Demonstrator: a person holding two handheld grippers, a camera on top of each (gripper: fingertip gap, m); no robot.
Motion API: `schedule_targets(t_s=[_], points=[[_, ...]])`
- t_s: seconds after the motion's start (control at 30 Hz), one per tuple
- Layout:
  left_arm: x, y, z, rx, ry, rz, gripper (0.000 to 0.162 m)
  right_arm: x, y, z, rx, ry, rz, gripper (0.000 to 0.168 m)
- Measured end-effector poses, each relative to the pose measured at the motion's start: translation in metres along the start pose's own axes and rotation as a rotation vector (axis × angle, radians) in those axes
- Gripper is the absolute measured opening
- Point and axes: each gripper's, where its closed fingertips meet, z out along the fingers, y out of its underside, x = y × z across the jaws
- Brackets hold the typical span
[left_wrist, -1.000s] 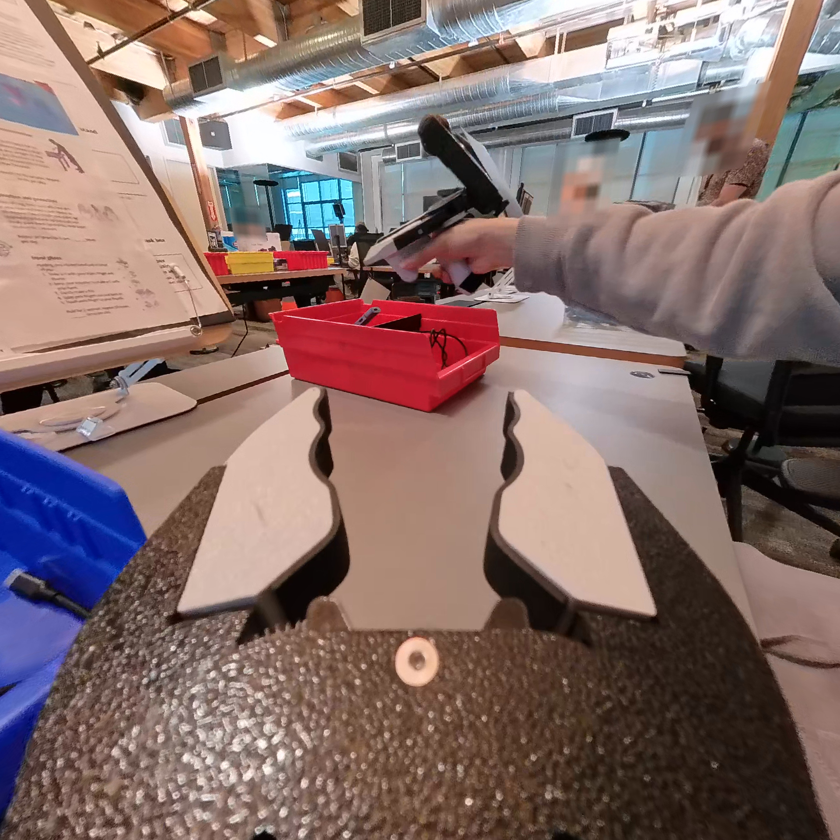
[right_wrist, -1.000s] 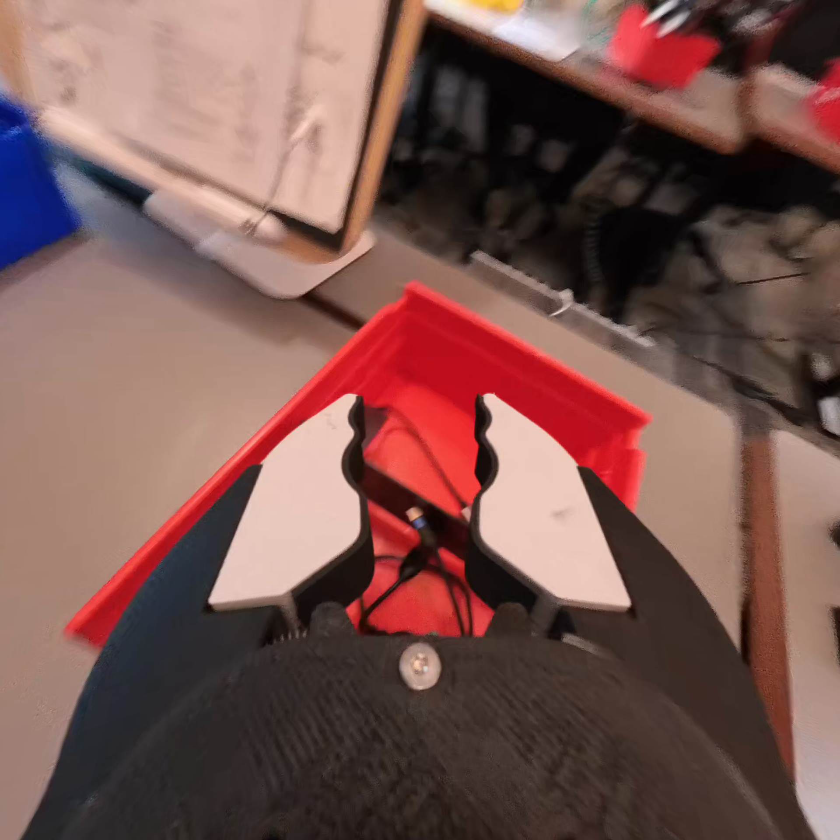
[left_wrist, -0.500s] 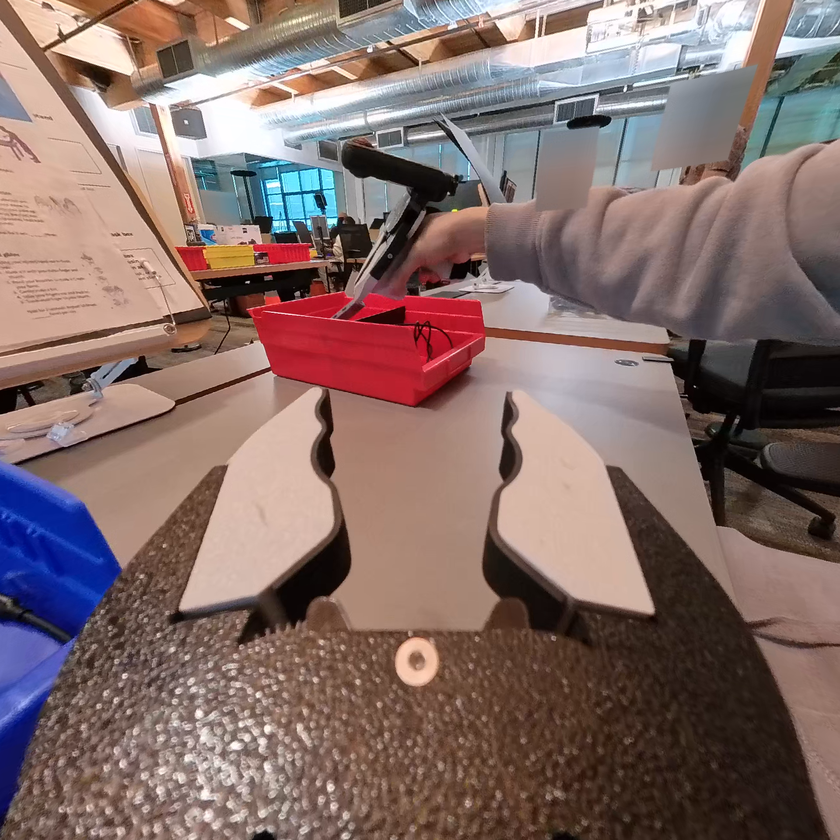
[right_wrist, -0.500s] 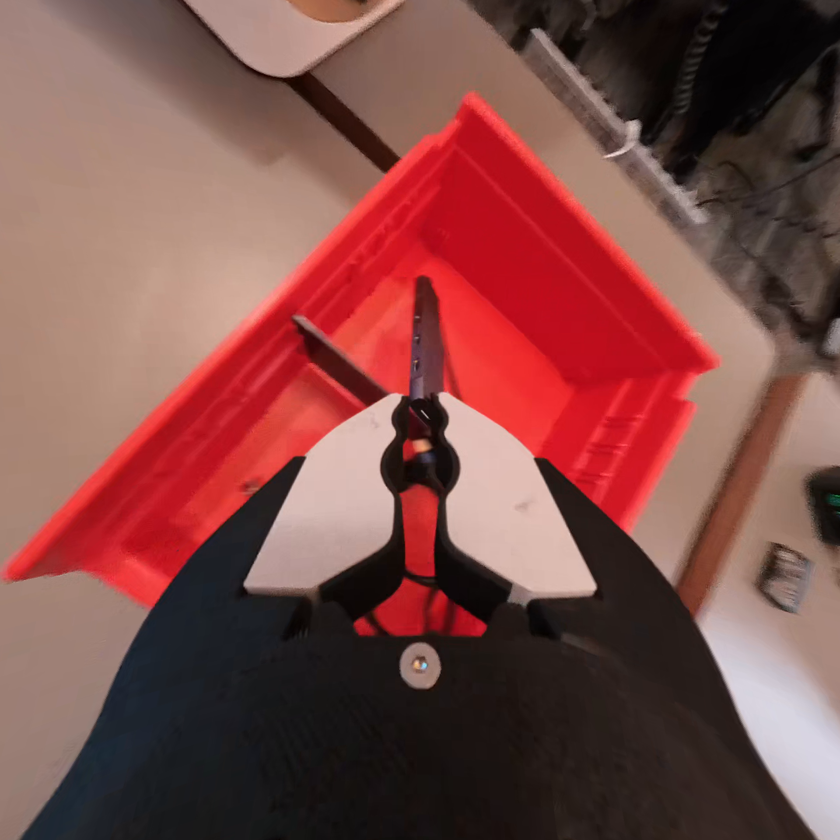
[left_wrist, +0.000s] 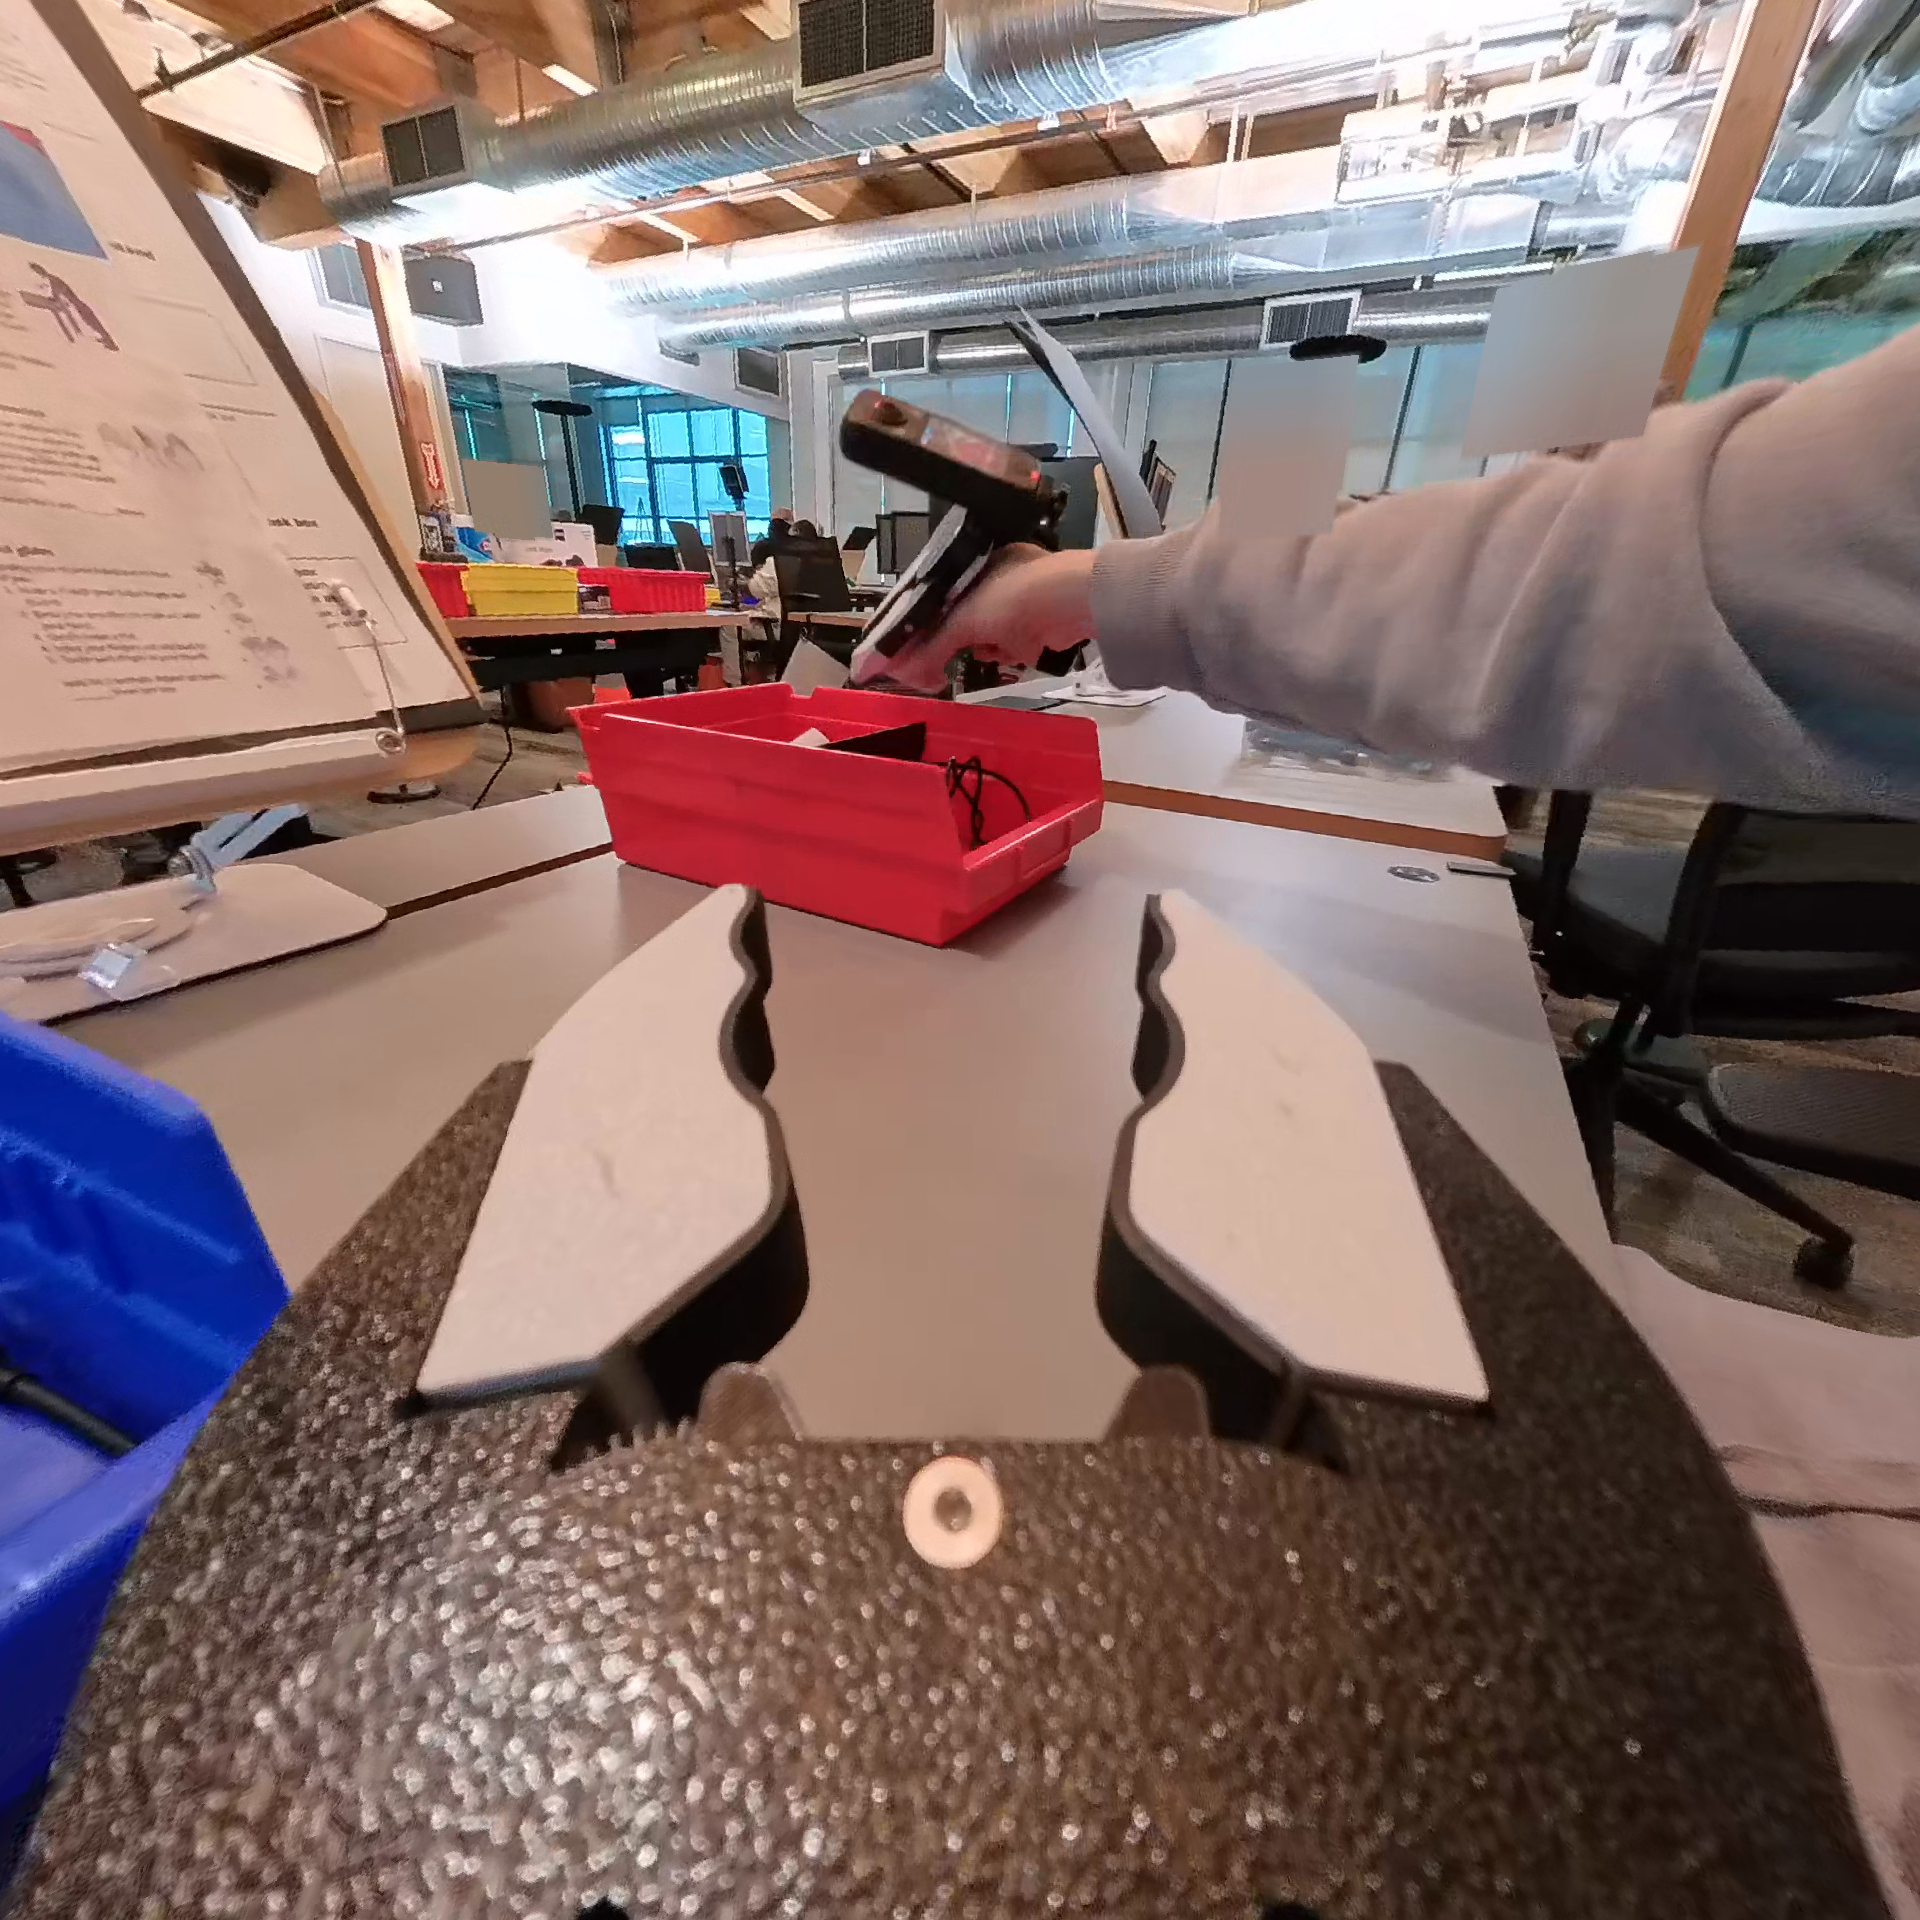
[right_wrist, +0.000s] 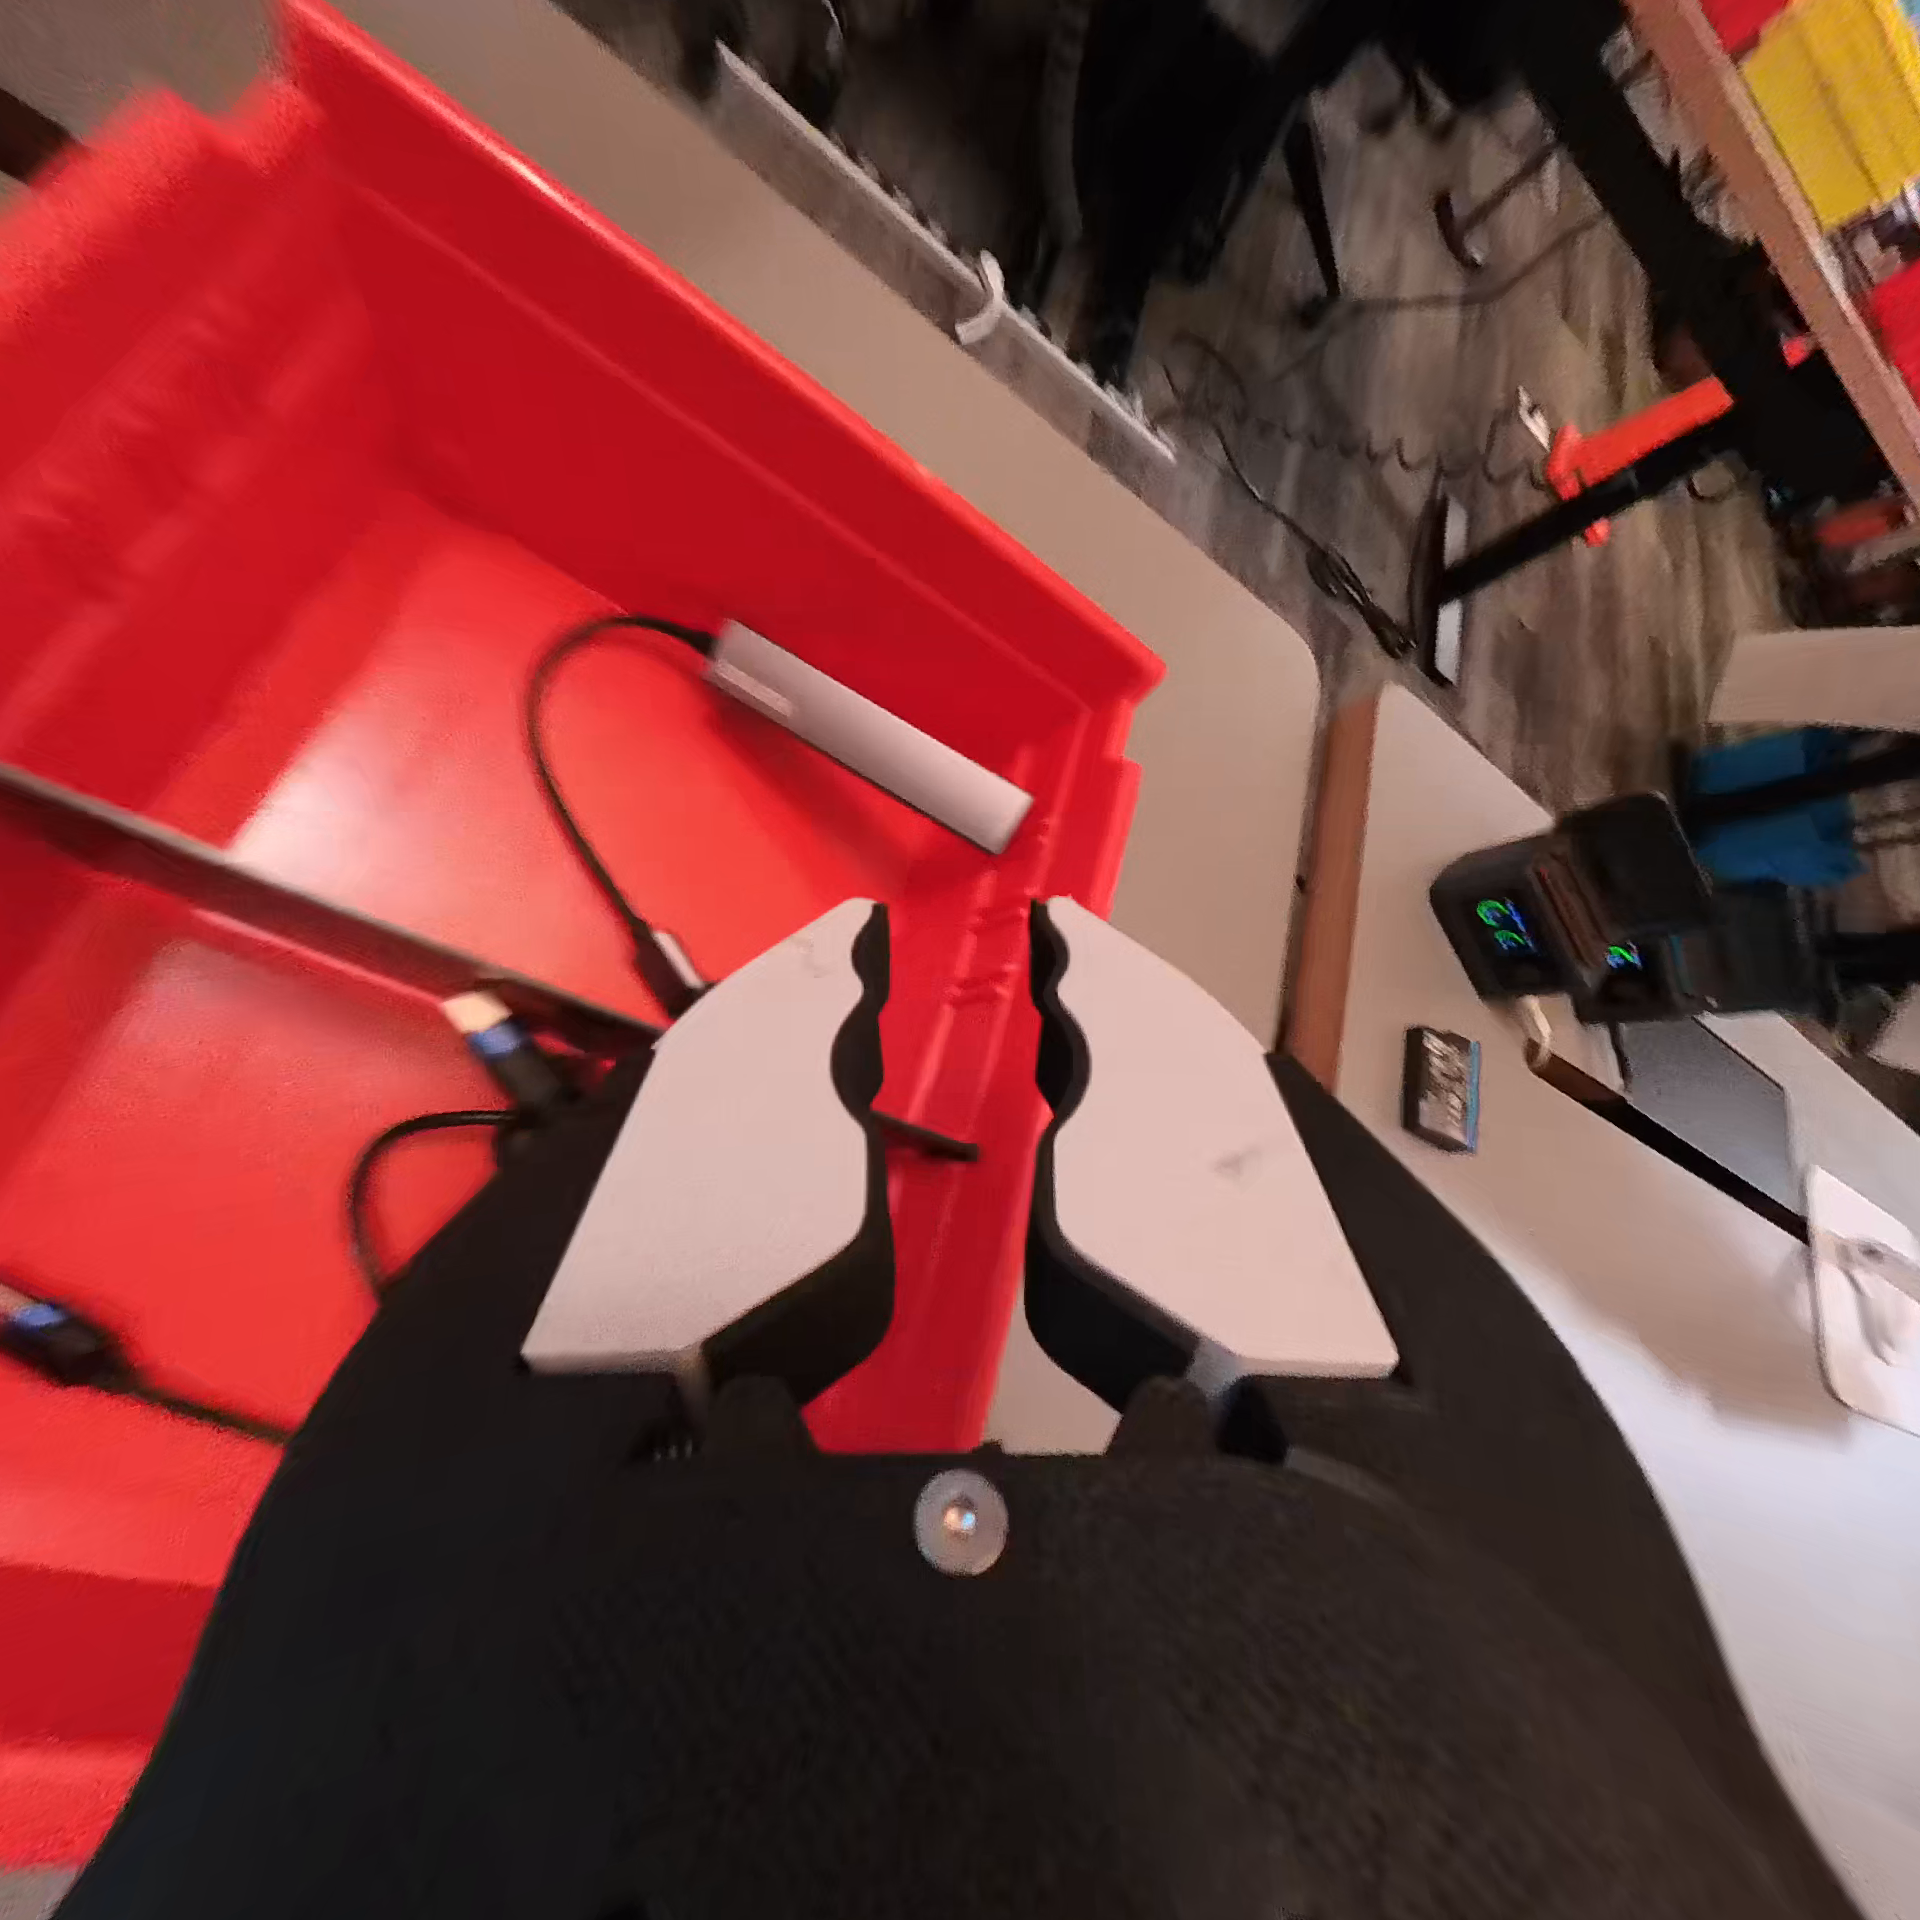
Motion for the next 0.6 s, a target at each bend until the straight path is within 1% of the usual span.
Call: schedule_targets(t_s=[0.07,0.17,0.27,0.33,0.4,0.47,0.5,0.57,0.6], points=[[0.0,0.001,0.0,0.001,0.001,-0.007,0.067,-0.023,-0.018,-0.028,0.144,-0.064,0.046,0.028],[0.0,0.001,0.001,-0.01,-0.007,0.004,0.066,-0.08,-0.036,-0.086,0.384,-0.252,0.159,0.029],[-0.009,0.003,0.001,-0.059,-0.059,-0.019,0.063,-0.138,-0.038,-0.145,0.591,-0.453,0.289,0.036],[-0.019,-0.003,-0.005,-0.086,-0.147,-0.027,0.059,-0.164,-0.031,-0.172,0.682,-0.52,0.361,0.037],[-0.046,-0.006,-0.02,-0.169,-0.319,-0.039,0.056,-0.188,-0.021,-0.187,0.713,-0.561,0.372,0.04],[-0.077,-0.006,-0.045,-0.3,-0.51,-0.06,0.056,-0.207,-0.006,-0.194,0.672,-0.59,0.305,0.044],[-0.091,-0.006,-0.058,-0.368,-0.578,-0.053,0.057,-0.212,0.001,-0.195,0.646,-0.58,0.271,0.047],[-0.118,-0.006,-0.08,-0.52,-0.647,0.027,0.059,-0.215,0.013,-0.196,0.62,-0.551,0.197,0.048],[-0.129,-0.005,-0.088,-0.609,-0.654,0.089,0.065,-0.215,0.015,-0.197,0.612,-0.55,0.159,0.049]])
